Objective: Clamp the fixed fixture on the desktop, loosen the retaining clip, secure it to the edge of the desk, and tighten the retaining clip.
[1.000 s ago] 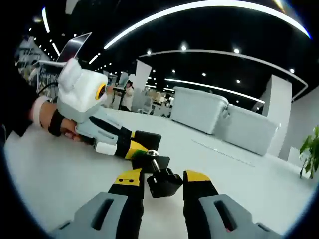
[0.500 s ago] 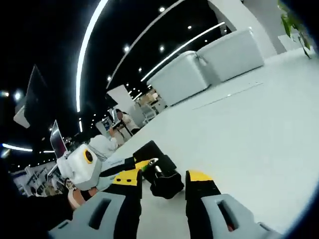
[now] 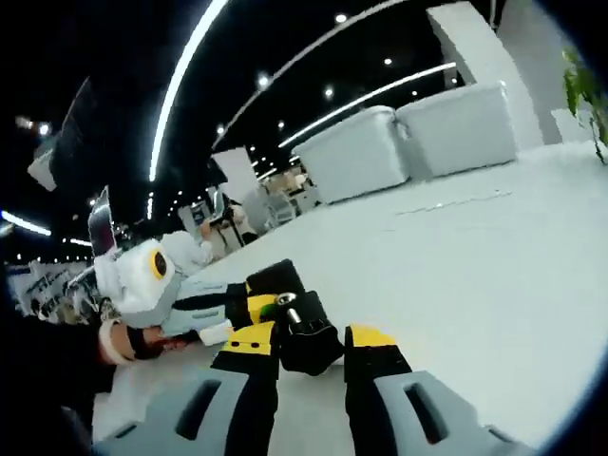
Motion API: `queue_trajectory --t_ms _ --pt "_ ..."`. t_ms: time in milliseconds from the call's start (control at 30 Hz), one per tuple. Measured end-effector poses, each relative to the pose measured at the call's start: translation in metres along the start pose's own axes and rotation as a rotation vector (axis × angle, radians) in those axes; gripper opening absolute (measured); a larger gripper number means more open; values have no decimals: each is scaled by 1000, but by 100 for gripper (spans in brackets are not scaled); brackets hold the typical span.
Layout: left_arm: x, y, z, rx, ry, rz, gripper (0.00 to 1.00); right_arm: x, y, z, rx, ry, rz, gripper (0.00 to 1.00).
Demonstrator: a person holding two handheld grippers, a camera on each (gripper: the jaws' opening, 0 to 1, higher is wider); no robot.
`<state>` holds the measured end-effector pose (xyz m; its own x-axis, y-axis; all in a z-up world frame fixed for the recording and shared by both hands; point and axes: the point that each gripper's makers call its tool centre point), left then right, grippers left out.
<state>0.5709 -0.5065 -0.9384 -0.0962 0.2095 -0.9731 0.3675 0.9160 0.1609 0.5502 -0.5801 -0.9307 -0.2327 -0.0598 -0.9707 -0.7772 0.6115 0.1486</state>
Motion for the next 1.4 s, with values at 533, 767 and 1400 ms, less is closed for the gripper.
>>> queue_trajectory --t_ms 533,767,1400 --pt "-1 -6 -7 -3 2 -3 6 5 6 9 50 15 -387 25" --pt "-2 -2 -5 -4 3 -3 6 2 7 4 -74 43 86 46" --pt "-1 2 3 5 1 -3 6 -1 -7 -7 -73 41 502 24"
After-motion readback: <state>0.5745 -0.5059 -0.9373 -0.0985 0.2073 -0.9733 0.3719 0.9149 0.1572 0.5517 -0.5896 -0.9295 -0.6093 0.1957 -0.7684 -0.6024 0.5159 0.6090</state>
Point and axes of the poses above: the point that each gripper's makers call its tool centre point, and the gripper's own axes: z roughly forward along the fingers, y roughly to its left, x roughly out of its underside
